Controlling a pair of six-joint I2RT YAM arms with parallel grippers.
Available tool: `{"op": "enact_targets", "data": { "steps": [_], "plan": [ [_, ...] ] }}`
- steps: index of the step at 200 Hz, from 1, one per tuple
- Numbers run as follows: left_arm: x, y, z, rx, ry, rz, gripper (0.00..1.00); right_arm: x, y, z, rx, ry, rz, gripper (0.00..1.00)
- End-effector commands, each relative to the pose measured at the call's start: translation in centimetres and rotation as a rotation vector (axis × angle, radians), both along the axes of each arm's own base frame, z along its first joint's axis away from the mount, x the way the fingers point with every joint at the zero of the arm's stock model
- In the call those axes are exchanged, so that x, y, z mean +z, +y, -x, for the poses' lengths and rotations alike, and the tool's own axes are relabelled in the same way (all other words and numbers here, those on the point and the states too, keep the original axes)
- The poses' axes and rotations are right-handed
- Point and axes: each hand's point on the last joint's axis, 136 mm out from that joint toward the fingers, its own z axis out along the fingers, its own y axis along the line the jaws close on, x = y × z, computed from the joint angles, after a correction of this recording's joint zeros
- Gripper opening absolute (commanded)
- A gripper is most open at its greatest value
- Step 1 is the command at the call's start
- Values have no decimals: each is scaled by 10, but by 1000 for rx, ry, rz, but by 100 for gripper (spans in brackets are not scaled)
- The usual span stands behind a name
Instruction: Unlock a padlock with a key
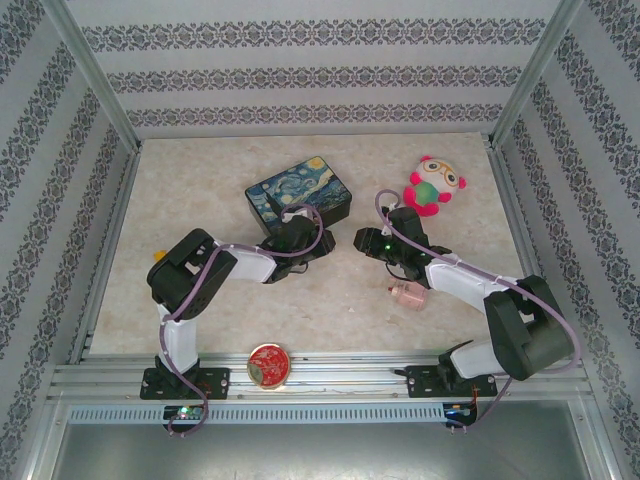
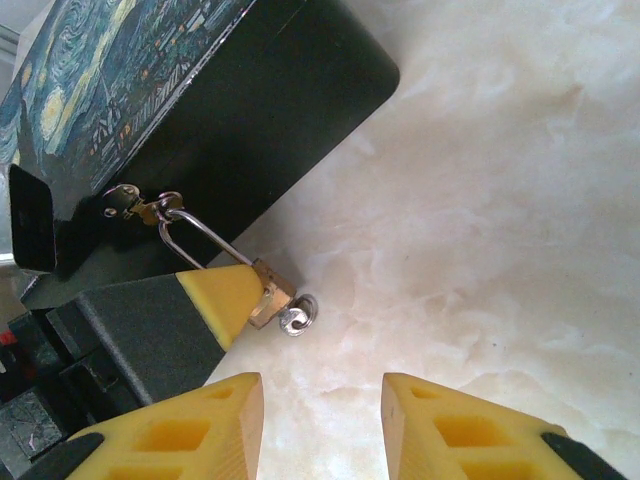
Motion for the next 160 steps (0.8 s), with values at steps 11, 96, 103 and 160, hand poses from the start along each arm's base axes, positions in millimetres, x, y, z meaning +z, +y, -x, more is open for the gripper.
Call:
{"op": "enact_targets", "data": {
  "steps": [11,96,103,160],
  "plan": [
    [-16,0,2,-12,17,0,34,-1,-4,-2,-6,-4,15,37],
    [-31,5,-2,9,-6,-28,30,-1,-3,-1,-1,-6,12,37],
    [-32,5,-2,8,-7,-28,24,-1,-3,0,-2,-7,13,37],
    [-16,-4,0,-27,-14,21,12,1,4,3,65,-50,30,35]
  ]
}}
